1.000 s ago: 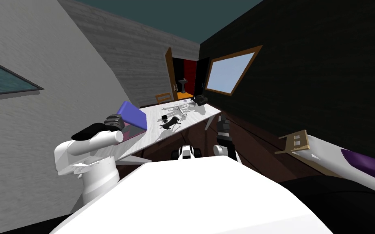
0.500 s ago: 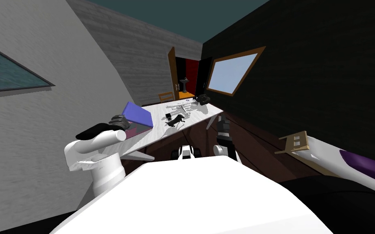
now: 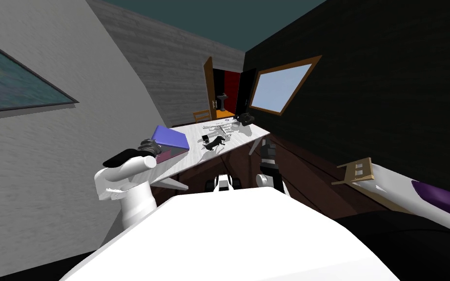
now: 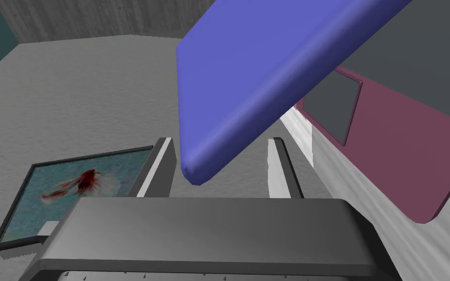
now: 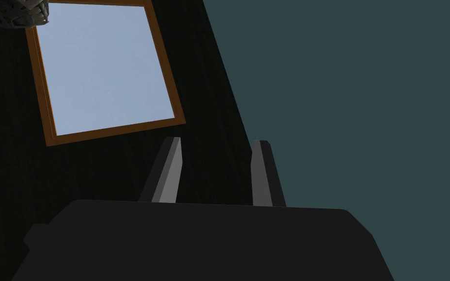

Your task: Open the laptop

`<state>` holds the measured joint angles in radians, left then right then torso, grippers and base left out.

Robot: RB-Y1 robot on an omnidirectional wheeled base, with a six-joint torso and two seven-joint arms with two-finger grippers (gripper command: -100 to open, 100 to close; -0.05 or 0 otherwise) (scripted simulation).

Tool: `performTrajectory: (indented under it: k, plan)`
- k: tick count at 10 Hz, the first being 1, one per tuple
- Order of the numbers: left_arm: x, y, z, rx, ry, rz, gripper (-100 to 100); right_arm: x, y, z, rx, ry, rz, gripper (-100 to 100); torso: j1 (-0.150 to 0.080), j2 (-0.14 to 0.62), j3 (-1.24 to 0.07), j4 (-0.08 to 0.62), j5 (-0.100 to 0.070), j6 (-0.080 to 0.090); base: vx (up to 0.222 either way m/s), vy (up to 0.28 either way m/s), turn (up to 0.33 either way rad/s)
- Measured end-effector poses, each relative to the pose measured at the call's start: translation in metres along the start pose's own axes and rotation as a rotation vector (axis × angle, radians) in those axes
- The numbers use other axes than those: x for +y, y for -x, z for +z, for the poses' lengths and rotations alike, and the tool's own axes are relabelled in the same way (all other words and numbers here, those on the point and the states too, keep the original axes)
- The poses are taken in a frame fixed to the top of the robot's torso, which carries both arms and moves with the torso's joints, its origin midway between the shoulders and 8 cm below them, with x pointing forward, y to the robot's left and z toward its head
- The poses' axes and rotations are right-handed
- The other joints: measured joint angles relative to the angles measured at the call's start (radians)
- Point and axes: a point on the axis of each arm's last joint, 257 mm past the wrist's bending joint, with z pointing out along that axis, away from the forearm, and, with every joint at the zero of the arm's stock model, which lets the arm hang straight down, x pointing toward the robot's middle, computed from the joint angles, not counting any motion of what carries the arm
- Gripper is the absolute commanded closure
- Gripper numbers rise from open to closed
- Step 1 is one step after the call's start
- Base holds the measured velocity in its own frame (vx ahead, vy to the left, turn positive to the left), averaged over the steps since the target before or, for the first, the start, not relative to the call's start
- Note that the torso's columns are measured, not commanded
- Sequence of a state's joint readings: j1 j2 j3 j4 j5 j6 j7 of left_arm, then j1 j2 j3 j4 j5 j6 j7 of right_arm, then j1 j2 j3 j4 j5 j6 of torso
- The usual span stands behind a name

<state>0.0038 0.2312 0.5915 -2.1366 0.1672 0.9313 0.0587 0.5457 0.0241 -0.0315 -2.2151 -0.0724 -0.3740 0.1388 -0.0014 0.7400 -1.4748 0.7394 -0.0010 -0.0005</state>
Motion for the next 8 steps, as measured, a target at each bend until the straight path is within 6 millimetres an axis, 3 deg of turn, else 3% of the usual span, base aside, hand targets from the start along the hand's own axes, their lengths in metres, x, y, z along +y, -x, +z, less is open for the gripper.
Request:
performTrajectory:
  k: [7, 8]
  plan:
    - [0.029, -0.033, 0.022, 0.077, 0.002, -0.232, 100, 0.0, 0.0, 0.0, 0.0, 0.0, 0.0, 0, -0.003, -0.001, 0.0, 0.001, -0.002, 0.0, -0.06, 0.071, 0.029]
    - [0.034, -0.037, 0.025, 0.085, 0.008, -0.249, -100, 0.0, 0.0, 0.0, 0.0, 0.0, 0.0, 0, -0.001, -0.001, -0.001, 0.0, -0.001, 0.001, -0.009, 0.034, -0.019]
